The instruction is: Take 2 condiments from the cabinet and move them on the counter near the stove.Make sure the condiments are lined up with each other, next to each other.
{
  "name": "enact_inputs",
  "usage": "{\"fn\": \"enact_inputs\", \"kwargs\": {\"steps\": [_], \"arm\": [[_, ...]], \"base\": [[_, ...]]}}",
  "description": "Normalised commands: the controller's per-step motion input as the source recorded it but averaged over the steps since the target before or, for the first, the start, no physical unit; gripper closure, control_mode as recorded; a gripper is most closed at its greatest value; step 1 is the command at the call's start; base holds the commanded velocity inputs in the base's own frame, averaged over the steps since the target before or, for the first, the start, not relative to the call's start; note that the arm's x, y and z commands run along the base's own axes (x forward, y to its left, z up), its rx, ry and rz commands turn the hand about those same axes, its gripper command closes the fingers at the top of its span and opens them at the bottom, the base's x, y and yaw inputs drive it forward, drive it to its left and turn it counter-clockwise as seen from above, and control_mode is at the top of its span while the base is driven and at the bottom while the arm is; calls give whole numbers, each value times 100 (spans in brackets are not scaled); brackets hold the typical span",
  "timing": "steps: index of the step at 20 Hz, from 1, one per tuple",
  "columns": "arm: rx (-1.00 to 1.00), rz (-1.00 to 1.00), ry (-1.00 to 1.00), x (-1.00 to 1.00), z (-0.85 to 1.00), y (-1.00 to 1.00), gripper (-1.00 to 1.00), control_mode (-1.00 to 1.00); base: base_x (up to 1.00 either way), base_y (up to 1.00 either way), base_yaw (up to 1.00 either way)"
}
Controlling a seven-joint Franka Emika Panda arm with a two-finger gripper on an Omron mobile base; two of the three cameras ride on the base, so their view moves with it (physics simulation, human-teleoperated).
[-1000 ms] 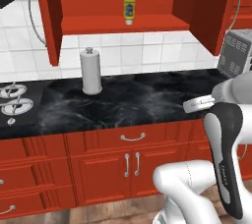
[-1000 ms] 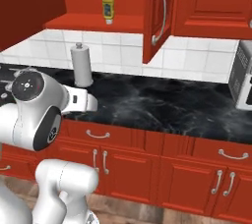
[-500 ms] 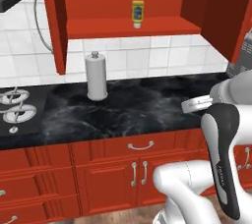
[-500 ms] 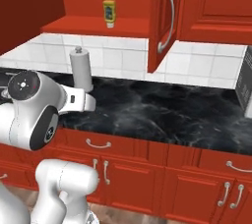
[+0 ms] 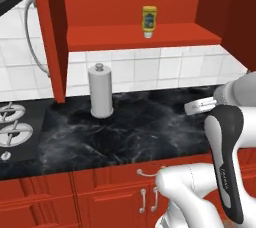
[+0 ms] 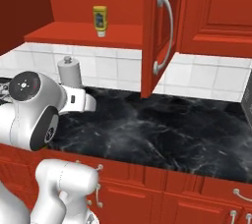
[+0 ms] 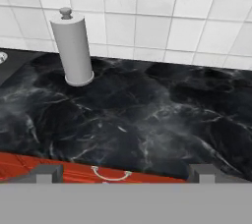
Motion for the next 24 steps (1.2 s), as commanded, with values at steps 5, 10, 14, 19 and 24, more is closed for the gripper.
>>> {"fn": "enact_inputs", "kwargs": {"steps": [5,10,14,19,24], "arm": [[0,0,0,0,0,0,-100,100],[0,0,0,0,0,0,-100,100],[0,0,0,0,0,0,-100,100],[0,0,0,0,0,0,-100,100],[0,0,0,0,0,0,-100,100]], "base": [[70,8,0],[47,0,0],[6,0,0],[0,0,0],[0,0,0]]}}
